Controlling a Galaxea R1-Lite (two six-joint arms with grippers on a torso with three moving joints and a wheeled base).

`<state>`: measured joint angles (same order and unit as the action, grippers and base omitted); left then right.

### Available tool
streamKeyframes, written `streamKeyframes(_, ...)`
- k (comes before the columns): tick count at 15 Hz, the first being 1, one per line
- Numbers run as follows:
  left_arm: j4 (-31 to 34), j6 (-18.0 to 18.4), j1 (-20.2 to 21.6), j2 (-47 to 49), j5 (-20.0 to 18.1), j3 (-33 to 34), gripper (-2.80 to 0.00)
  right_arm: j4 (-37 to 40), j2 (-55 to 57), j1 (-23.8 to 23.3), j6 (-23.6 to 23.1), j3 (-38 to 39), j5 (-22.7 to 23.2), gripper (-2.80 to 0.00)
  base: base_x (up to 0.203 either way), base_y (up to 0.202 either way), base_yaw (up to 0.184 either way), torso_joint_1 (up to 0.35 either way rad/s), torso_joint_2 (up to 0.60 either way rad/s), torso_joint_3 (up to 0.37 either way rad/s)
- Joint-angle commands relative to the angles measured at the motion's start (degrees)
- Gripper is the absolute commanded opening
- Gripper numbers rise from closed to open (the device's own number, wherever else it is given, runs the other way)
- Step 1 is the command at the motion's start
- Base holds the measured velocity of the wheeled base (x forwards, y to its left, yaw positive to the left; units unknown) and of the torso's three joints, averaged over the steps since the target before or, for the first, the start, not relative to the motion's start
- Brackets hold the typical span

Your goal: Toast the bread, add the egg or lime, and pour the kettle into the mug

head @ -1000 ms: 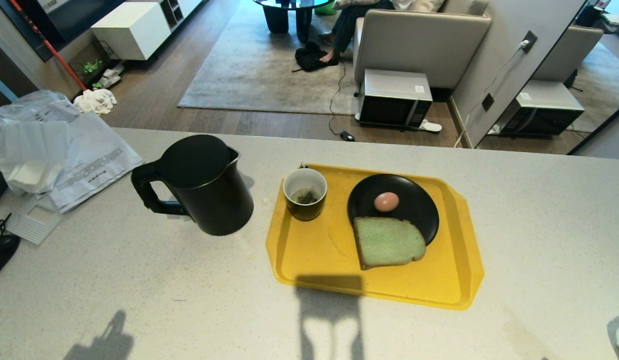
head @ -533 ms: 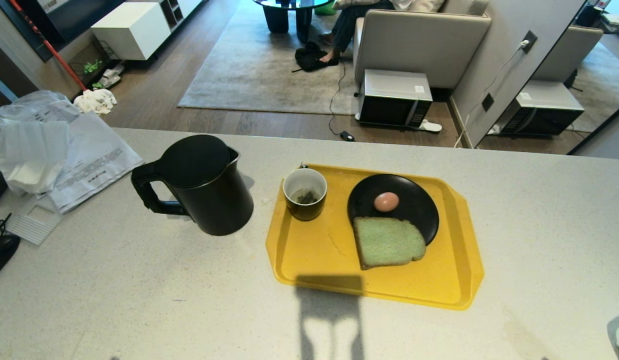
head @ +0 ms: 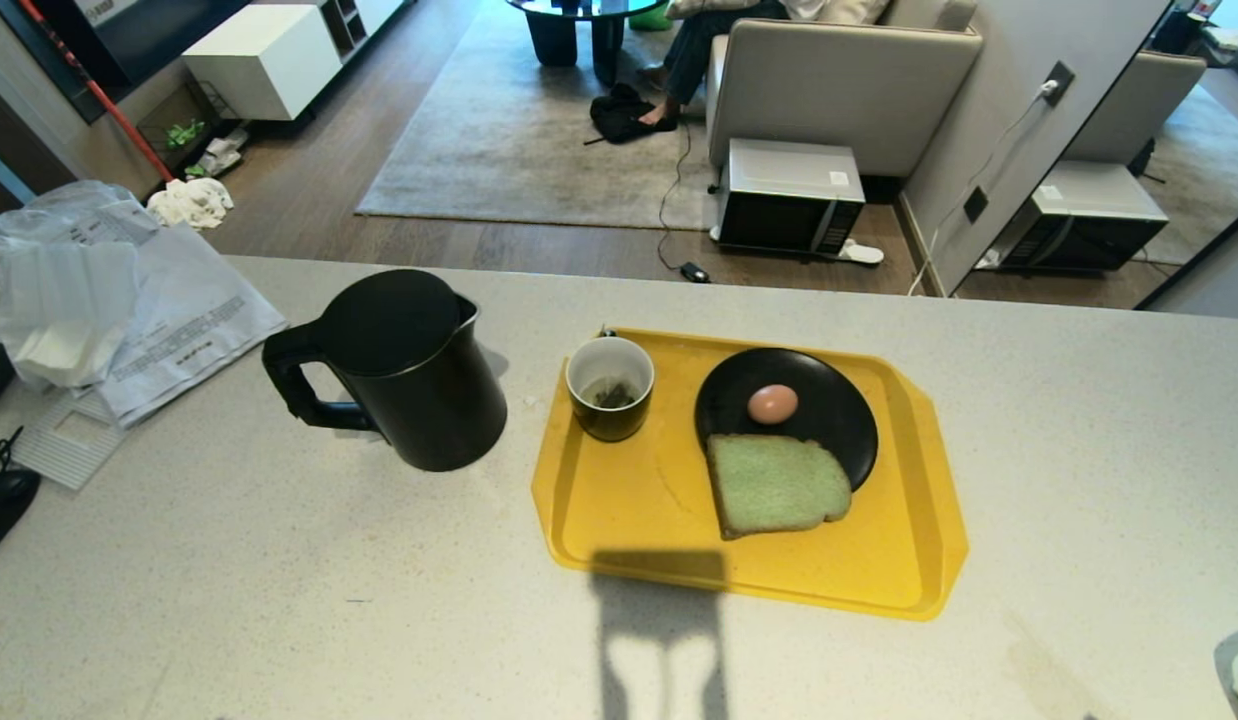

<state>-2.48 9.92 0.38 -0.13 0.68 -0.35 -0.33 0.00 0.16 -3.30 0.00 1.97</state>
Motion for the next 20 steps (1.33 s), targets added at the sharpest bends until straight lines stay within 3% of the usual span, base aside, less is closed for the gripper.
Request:
streamKeyframes(1,1.6,-0.9,0.0,0.2,-1.2,0.0,-2.8,0.0,0.0,0.0,0.0,0.1,0.0,-2.8,0.0,0.0,0.0,0.0,0.0,0.0)
streamKeyframes(3,8.3,-0.9,0.1,0.1,-2.0,-1.7,-2.8,0.0,0.1,0.0,0.0,0.1,0.0,-2.8,0.0,0.0,0.0,0.0,0.0,0.0)
streamKeyframes(9,7.2,-2.7,0.1,0.1,-1.9,-1.4,-2.8,0.0,0.1,0.0,0.0,0.1,0.0,-2.8,0.0,0.0,0.0,0.0,0.0,0.0)
streamKeyframes(12,2.0,-3.4,0.0,0.1,-1.8,0.3,-2.8,0.0,0.0,0.0,0.0,0.1,0.0,-2.8,0.0,0.0,0.0,0.0,0.0,0.0)
streamKeyframes(20,2.0,-4.4,0.0,0.0,-1.7,0.4,-2.8,0.0,0.0,0.1,0.0,0.1,0.0,-2.8,0.0,0.0,0.0,0.0,0.0,0.0)
